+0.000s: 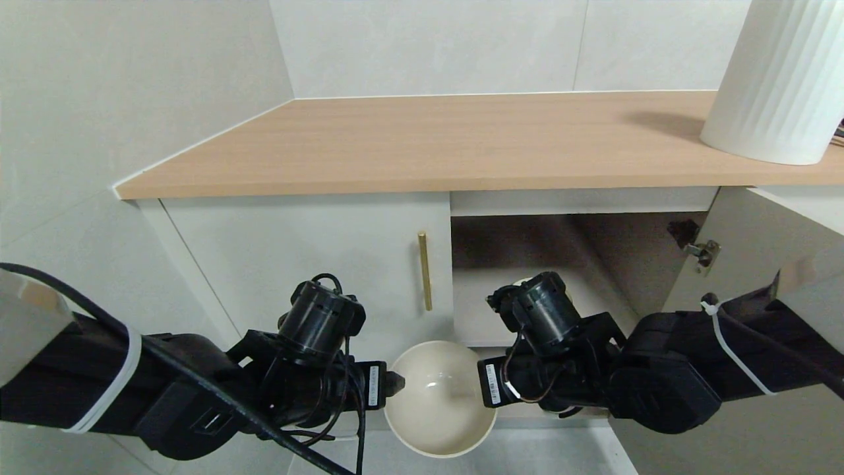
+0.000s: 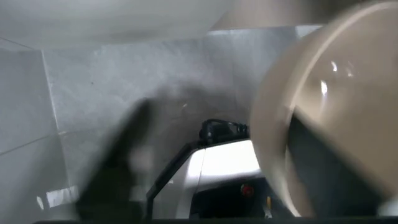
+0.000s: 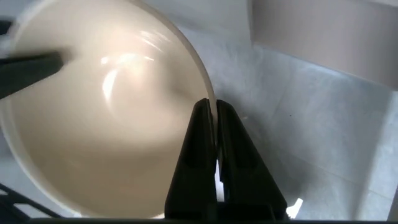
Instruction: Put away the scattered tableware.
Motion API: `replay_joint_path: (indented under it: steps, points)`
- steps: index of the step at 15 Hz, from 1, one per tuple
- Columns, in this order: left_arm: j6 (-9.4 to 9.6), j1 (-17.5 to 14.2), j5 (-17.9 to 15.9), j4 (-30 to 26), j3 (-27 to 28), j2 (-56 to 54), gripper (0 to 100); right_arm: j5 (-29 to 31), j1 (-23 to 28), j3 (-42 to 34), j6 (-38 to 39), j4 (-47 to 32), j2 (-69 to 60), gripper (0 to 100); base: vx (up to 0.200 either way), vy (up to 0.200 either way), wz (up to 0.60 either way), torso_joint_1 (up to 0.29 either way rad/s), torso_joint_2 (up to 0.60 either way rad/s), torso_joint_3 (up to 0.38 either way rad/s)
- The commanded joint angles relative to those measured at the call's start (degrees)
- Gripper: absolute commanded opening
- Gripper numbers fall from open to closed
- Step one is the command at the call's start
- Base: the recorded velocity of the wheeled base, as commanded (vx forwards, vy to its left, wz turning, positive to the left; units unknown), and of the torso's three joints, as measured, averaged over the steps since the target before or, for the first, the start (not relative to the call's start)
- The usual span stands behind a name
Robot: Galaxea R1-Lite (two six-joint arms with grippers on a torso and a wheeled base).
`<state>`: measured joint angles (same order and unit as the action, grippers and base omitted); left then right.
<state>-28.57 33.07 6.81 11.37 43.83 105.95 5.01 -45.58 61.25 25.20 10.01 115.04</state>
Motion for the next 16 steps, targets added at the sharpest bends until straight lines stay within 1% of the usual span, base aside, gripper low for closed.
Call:
replay_joint_path:
  steps: [1,4,6,7,9,10,13,14,16]
  points:
    - [-0.08,0.1,-0.2,0.2,0.0,0.0,100,-0.1,0.0,0.0,0.0,0.2,0.1,0,0.000,0.000,0.00,0.000,0.00,0.000]
    - [-0.08,0.1,-0.2,0.2,0.0,0.0,100,0.6,0.8,0.0,-0.3,-0.3,0.4,0,0.000,0.000,0.00,0.000,0.00,0.000]
    - [-0.08,0.1,-0.2,0.2,0.1,-0.1,100,3.0,3.0,-0.2,-4.5,-1.4,0.9,0,0.000,0.000,0.00,0.000,0.00,0.000]
    - [-0.08,0.1,-0.2,0.2,0.1,-0.1,100,3.7,3.5,-0.3,-5.3,-2.3,1.0,0,0.000,0.000,0.00,0.000,0.00,0.000]
    - [-0.08,0.1,-0.2,0.2,0.1,-0.1,100,5.1,6.0,-0.2,-8.6,-5.8,1.0,0,0.000,0.000,0.00,0.000,0.00,0.000]
    - [-0.08,0.1,-0.2,0.2,0.1,-0.1,100,5.1,6.0,-0.2,-8.6,-5.8,1.0,0,0.000,0.000,0.00,0.000,0.00,0.000]
    - [-0.08,0.1,-0.2,0.2,0.1,-0.1,100,5.9,11.0,2.1,-8.8,-5.7,3.3,0,0.000,0.000,0.00,0.000,0.00,0.000]
    - [-0.08,0.1,-0.2,0.2,0.1,-0.1,100,5.9,11.6,2.7,-8.6,-5.6,3.7,0,0.000,0.000,0.00,0.000,0.00,0.000]
    - [-0.08,0.1,-0.2,0.2,0.1,-0.1,100,6.0,15.3,7.0,-4.5,-5.5,6.1,0,0.000,0.000,0.00,0.000,0.00,0.000]
